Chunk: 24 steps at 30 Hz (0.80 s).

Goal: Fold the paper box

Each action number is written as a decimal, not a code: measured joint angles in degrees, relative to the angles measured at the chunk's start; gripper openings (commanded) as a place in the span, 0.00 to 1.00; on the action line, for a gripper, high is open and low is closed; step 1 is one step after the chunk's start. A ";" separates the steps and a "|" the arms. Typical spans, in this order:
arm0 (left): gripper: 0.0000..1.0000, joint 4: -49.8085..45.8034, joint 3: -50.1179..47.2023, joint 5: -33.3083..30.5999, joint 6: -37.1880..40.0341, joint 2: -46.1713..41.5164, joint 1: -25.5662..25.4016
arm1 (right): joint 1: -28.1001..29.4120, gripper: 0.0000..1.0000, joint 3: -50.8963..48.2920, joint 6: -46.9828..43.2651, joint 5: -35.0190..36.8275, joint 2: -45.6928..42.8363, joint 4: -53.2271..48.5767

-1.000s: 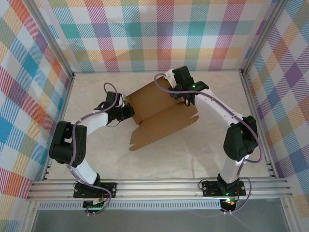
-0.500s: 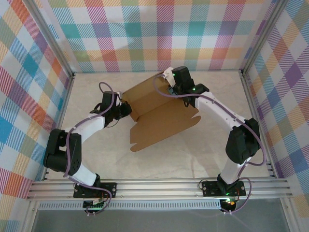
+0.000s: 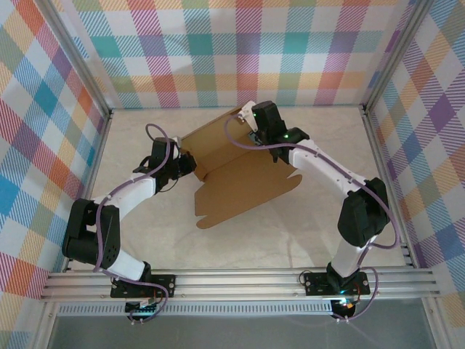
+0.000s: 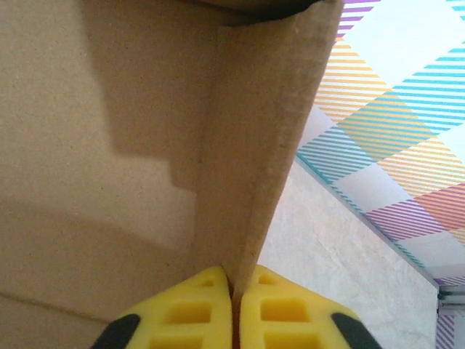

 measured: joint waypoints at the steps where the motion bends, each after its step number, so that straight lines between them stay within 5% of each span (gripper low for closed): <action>1: 0.00 0.02 0.00 -0.04 0.00 -0.04 -0.02 | 0.02 0.19 0.17 -0.04 0.20 0.22 -0.07; 16: 0.00 -0.98 -0.02 -0.70 0.04 -2.12 -0.02 | -0.07 0.39 3.80 0.70 0.72 4.44 -1.31; 24: 0.00 -1.03 -0.35 -0.70 0.33 -3.17 -0.02 | -0.17 0.38 5.14 0.92 0.70 5.46 -1.70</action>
